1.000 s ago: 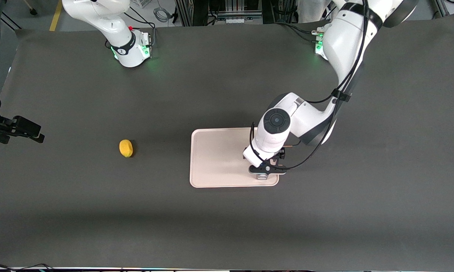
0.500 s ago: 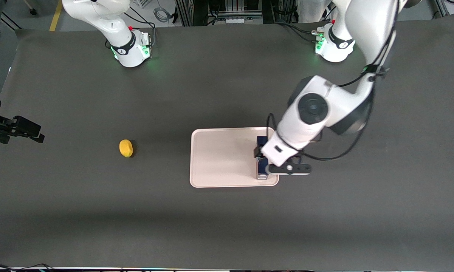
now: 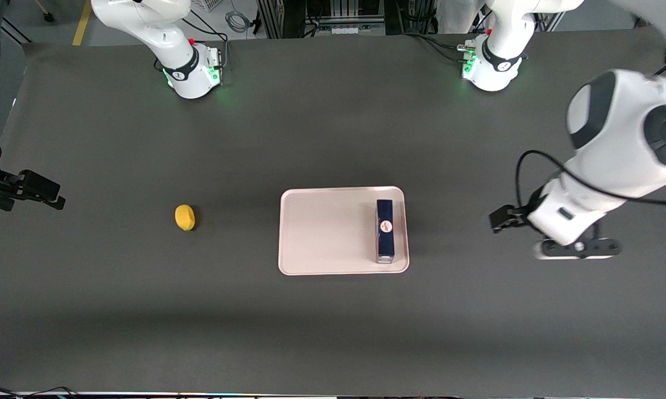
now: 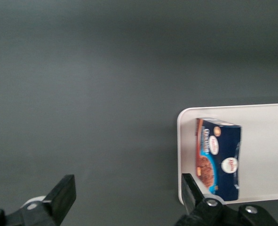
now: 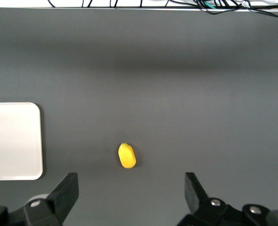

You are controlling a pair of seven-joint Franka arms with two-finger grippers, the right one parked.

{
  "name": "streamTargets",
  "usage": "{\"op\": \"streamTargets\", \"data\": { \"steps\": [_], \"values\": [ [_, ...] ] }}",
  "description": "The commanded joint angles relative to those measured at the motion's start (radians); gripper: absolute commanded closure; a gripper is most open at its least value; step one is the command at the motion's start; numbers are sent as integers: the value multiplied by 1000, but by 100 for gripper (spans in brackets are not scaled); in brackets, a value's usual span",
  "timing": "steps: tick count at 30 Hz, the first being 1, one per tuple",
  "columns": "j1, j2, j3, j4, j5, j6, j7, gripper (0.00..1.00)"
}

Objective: Place cookie box on tray

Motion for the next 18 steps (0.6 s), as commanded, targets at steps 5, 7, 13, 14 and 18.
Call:
{"op": "streamTargets", "data": {
  "steps": [5,7,13,14,18],
  "values": [
    [59,-158,61,-118,-15,-22,77,0],
    [71,-188,68,-144,-15,-16,90,0],
    [114,-282,71,-227,-6,-4,115,0],
    [119,-294,71,-238,-3,-2,141,0],
    [131,-342,82,-281,0,9,210,0]
  ]
}}
